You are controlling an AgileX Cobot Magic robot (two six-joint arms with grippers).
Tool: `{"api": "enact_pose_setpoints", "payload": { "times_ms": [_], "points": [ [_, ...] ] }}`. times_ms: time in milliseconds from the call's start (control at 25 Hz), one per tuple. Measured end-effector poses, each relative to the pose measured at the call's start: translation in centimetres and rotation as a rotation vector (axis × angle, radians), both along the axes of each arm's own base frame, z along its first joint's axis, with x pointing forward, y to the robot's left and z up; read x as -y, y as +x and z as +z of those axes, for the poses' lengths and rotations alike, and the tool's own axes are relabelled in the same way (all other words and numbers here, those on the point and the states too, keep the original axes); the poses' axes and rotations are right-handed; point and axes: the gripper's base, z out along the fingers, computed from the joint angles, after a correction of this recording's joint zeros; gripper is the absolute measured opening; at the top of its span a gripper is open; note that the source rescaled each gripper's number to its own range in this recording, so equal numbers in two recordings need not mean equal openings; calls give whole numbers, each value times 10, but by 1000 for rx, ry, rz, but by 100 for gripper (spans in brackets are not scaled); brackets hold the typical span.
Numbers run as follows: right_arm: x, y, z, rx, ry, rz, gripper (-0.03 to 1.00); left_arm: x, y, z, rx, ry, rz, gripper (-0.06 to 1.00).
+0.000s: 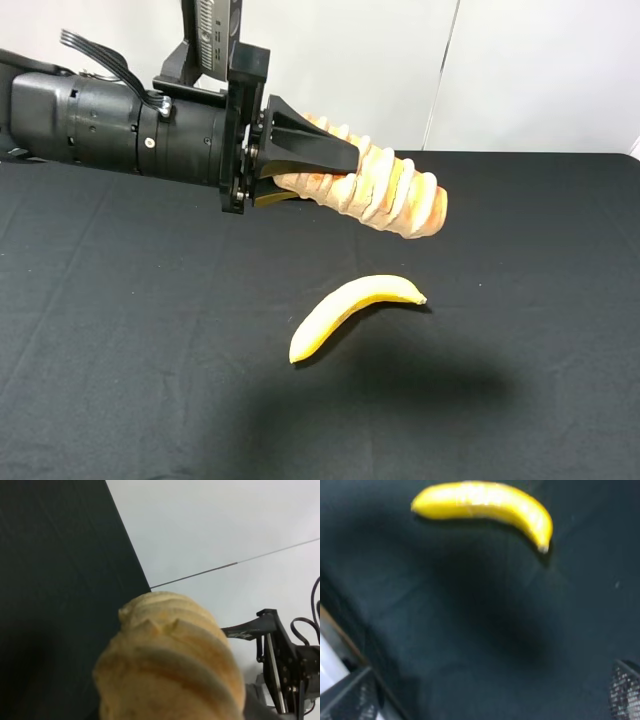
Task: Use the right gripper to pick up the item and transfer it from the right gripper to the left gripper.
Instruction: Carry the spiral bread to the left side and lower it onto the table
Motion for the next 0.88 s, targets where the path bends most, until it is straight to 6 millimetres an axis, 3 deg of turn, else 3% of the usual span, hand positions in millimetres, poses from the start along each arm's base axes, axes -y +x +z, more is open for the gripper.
{"api": "enact_pose_setpoints", "payload": {
  "times_ms": [880],
  "points": [
    [2,-2,2,30,62,-15,100,0,0,0,13,1,-3,3]
  ]
}}
